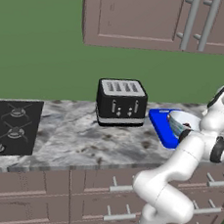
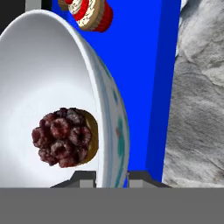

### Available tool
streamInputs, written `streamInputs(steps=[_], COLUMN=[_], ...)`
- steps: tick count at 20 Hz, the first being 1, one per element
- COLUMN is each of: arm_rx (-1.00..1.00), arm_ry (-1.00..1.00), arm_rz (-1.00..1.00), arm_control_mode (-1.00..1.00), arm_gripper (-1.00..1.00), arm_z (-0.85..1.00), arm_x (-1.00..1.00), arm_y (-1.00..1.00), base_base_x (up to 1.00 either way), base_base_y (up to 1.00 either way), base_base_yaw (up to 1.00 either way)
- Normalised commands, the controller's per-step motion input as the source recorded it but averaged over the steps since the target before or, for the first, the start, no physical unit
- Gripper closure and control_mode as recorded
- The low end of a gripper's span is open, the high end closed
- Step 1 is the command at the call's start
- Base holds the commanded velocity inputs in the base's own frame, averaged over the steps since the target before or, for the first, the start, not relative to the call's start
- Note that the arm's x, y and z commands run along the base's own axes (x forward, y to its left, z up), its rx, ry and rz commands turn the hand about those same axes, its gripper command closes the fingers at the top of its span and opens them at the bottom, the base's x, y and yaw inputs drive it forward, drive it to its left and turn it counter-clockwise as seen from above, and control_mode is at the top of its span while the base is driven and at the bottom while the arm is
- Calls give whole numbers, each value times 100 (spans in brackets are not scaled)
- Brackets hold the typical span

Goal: Place the bowl with cake and the cupcake onto the tray.

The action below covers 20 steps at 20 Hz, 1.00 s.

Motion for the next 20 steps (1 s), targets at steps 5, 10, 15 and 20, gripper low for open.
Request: streamInputs(steps=[5,10,15,20], arm_rx=[0,-1,-15,-22], arm_ry=[0,0,-4,-6], arm_rz=[0,0,1,1], arm_control_mode=[-100,-100,-100,-100], arm_gripper=[-100,-100,-100,-100], arm_z=[23,53,63,48], arm_x=[0,-4,-20,-32], arm_y=[-1,-2,-11,-19], base_base_x=[0,0,0,0], base_base_y=[0,0,0,0], base_base_yaw=[0,0,0,0])
